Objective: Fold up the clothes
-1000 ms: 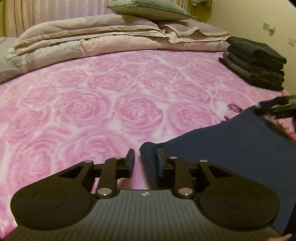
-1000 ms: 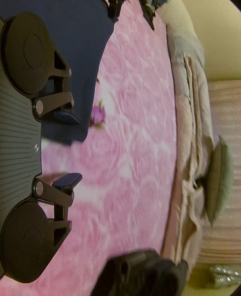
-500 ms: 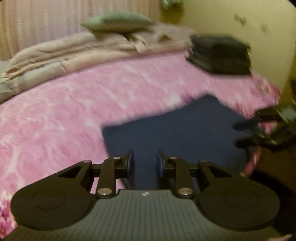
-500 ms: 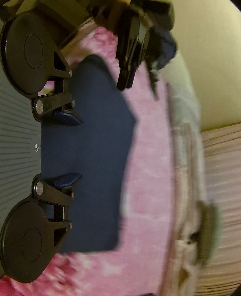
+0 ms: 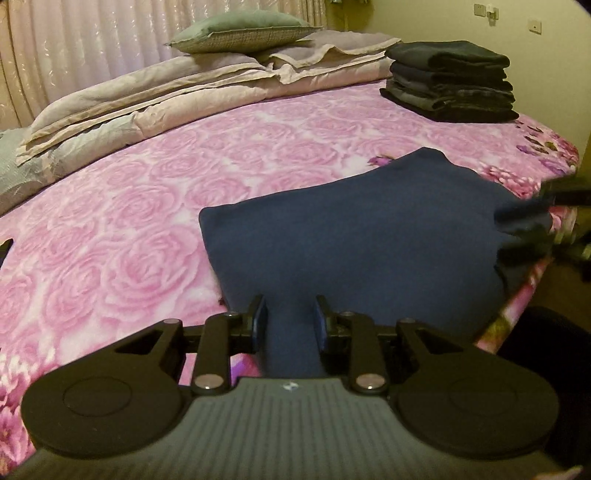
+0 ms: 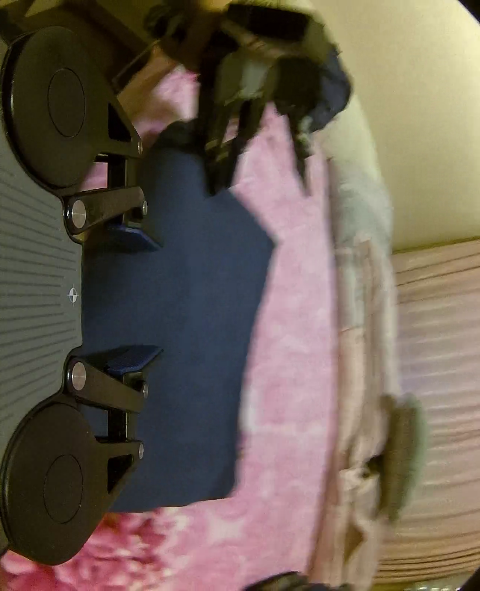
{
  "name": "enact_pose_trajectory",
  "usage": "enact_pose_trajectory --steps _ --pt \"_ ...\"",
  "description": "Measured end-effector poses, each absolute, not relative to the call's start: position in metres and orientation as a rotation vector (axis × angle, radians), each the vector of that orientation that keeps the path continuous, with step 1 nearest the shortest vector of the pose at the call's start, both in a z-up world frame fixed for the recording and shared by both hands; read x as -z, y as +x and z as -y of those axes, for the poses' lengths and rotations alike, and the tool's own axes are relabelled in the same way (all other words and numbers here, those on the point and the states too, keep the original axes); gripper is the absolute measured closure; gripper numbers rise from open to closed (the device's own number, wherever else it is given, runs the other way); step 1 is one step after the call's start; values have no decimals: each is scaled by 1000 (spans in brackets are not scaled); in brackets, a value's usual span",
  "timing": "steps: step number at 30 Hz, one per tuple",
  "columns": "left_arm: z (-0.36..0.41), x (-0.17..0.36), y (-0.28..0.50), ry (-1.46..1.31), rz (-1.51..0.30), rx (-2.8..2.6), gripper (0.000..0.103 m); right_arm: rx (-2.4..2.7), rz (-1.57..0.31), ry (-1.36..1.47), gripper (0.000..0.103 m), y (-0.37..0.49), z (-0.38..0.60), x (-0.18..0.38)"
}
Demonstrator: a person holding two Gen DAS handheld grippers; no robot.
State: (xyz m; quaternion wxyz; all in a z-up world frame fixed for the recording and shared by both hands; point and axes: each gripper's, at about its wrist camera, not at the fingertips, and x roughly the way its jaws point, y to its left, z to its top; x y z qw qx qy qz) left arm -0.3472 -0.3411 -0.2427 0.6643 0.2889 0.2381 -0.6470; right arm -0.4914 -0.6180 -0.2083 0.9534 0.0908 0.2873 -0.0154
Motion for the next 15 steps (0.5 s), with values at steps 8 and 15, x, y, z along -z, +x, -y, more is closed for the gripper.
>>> enact_pose_trajectory --steps 8,15 --pt "340 243 -347 640 -543 1456 79 29 -711 152 42 -432 619 227" --pt "340 242 -349 654 -529 1458 79 51 -682 180 42 -445 627 232"
